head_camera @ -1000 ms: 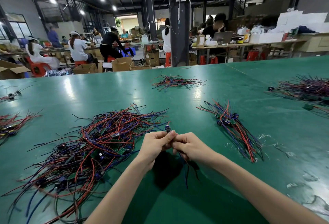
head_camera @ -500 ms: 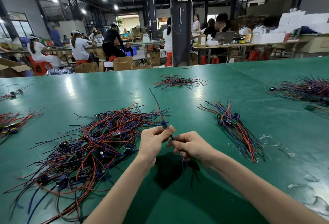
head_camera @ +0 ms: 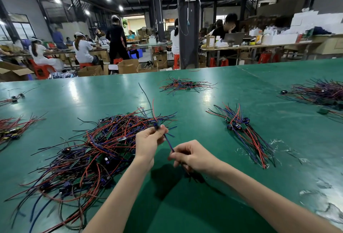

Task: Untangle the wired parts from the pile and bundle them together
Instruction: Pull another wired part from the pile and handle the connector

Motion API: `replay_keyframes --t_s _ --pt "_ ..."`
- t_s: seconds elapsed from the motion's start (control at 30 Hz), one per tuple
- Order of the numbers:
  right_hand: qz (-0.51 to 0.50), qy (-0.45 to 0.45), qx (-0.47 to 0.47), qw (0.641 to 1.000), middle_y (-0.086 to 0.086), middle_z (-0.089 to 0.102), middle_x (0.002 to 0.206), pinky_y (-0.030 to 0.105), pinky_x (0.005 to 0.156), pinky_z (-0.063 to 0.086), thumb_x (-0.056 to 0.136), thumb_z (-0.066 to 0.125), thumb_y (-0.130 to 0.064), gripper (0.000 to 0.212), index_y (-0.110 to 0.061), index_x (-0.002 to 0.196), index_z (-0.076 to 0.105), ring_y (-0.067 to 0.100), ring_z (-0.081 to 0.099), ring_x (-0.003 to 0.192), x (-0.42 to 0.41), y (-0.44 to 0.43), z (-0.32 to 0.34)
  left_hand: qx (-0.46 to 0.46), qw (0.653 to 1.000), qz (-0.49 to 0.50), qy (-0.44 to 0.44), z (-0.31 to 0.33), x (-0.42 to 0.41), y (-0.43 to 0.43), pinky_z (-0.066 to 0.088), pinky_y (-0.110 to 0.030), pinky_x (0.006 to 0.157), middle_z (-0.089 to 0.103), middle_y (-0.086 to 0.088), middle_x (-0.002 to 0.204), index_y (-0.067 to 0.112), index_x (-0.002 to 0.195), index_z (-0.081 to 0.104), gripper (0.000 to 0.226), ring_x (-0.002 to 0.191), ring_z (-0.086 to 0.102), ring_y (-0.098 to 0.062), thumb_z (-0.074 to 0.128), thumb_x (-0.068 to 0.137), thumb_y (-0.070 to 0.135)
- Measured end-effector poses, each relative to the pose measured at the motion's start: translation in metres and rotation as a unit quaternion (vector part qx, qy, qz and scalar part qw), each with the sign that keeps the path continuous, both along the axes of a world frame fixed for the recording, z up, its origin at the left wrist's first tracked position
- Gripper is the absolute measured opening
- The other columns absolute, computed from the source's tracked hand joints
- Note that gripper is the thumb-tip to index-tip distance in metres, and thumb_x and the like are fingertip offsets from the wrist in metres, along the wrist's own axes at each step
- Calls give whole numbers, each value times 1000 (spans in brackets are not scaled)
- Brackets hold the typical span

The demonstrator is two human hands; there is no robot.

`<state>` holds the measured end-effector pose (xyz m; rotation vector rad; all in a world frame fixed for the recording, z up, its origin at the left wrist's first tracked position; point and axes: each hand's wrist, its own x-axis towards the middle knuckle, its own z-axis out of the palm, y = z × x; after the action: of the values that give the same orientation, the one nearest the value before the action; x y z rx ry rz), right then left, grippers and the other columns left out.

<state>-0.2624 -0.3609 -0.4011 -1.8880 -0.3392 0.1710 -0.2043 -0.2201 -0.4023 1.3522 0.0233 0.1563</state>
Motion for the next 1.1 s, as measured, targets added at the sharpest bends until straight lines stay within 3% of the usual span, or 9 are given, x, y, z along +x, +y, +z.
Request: replay_keyframes --t_s 0.13,0.33,0.47,0.63,0.7,0.77,0.83,0.97,1.1 --pt "23 -14 21 999 0 61 62 14 39 33 93 56 -6 16 -12 84 67 1 37 36 -6 5 -1 -19 999 28 7 3 6 12 52 -13 58 69 5 63 8 75 69 12 53 58 1 66 86 9" --pt "66 -6 5 998 -6 60 58 15 39 34 95 50 -5 22 -18 87 66 3 37 36 -12 8 -5 -30 998 51 20 1 5 20 50 -13 57 67 0 71 7 78 68 11 58 56 -3 65 88 11" --pt "84 50 41 994 -5 60 55 16 34 28 97 48 -7 22 -16 89 65 5 31 33 -9 6 -5 -30 998 51 22 1 3 20 50 -13 57 68 3 67 7 77 69 12 55 54 -2 66 88 12" --pt "151 116 33 981 -1 71 77 14 33 26 96 53 -16 13 -13 98 66 3 30 34 -3 -11 3 -12 999 25 21 1 -1 15 39 -17 55 68 5 64 11 70 69 17 49 43 -1 67 87 15" --pt "166 144 27 975 6 73 91 14 33 26 94 56 -27 22 -9 103 65 3 30 35 1 -17 7 -10 1000 -4 20 0 -4 10 37 -19 54 68 2 66 9 69 69 18 47 41 -3 67 87 14" --pt "129 160 31 978 9 73 96 14 32 23 89 56 -43 38 -9 102 65 4 28 35 5 -20 10 -11 999 -38 19 2 -8 4 38 -18 53 69 1 65 8 68 70 19 48 41 -4 67 86 14" --pt "59 142 57 986 8 73 93 13 33 21 89 54 -46 37 -12 95 67 4 27 34 9 -21 10 -3 997 -70 16 2 -13 -2 37 -18 53 67 1 62 8 64 71 21 48 39 -6 68 84 14" --pt "-46 66 128 989 7 72 76 15 32 26 90 61 -20 16 -7 82 67 5 31 32 14 -22 5 17 994 -106 12 -1 -22 -14 37 -22 56 56 7 48 9 61 72 22 52 38 -9 68 83 15" --pt "-80 41 128 988 6 70 69 15 32 27 87 65 -11 11 -4 80 68 6 32 31 12 -16 1 20 994 -111 10 -3 -22 -16 37 -31 64 57 6 48 10 60 72 25 59 44 -16 68 83 16"
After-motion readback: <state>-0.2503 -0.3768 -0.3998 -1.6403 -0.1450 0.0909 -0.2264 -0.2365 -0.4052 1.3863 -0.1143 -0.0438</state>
